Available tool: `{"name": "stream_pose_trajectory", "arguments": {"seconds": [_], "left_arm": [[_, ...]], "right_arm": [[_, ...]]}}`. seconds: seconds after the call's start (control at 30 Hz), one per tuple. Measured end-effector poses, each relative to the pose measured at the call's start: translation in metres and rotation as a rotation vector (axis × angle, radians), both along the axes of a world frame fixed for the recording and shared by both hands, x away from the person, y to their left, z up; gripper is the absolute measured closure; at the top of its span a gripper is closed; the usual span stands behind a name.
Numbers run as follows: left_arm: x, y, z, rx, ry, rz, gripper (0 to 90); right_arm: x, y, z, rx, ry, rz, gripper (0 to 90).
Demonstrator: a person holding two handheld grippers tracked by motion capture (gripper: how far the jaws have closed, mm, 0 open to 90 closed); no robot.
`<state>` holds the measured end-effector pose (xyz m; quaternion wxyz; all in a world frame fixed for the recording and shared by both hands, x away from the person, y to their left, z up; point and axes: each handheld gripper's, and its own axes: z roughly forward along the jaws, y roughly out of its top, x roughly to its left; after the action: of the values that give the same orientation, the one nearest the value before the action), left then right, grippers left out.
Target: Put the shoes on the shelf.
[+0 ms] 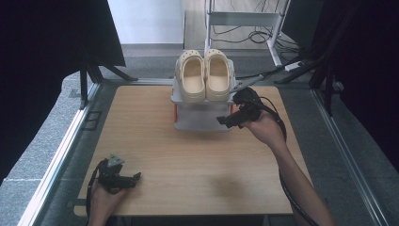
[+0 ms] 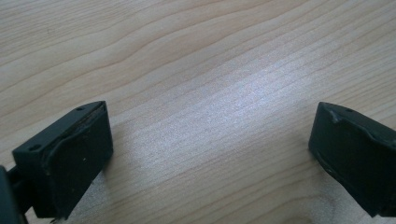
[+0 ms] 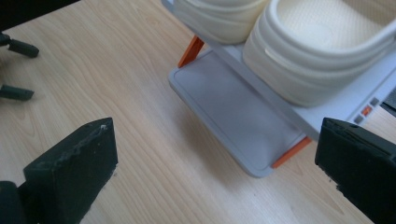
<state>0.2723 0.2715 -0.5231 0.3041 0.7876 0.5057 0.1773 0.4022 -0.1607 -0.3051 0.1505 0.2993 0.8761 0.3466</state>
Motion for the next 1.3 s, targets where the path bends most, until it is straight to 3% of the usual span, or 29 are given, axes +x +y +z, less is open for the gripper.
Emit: {"name": "stream_pose_trajectory", "arguments": {"seconds": [0.43, 0.67, 0.9, 1.3], "left_arm": [[0.0, 0.0, 0.0, 0.0, -0.001, 0.001, 0.0], [0.0, -0.001, 0.0, 0.0, 0.0, 0.006, 0.0], [0.0, -0.001, 0.0, 0.0, 0.002, 0.006, 0.0], [-0.001, -0.001, 0.0, 0.0, 0.003, 0.01, 0.0]], "right_arm": [[-0.028, -0.039, -0.005, -0.001, -0.028, -0.03, 0.0], [-0.042, -0.061, -0.017, 0.022, -0.032, -0.077, 0.0], [-0.052, -0.075, -0.042, 0.015, -0.036, -0.101, 0.0], [-0.064, -0.077, -0.097, 0.008, -0.024, -0.103, 0.0]]}}
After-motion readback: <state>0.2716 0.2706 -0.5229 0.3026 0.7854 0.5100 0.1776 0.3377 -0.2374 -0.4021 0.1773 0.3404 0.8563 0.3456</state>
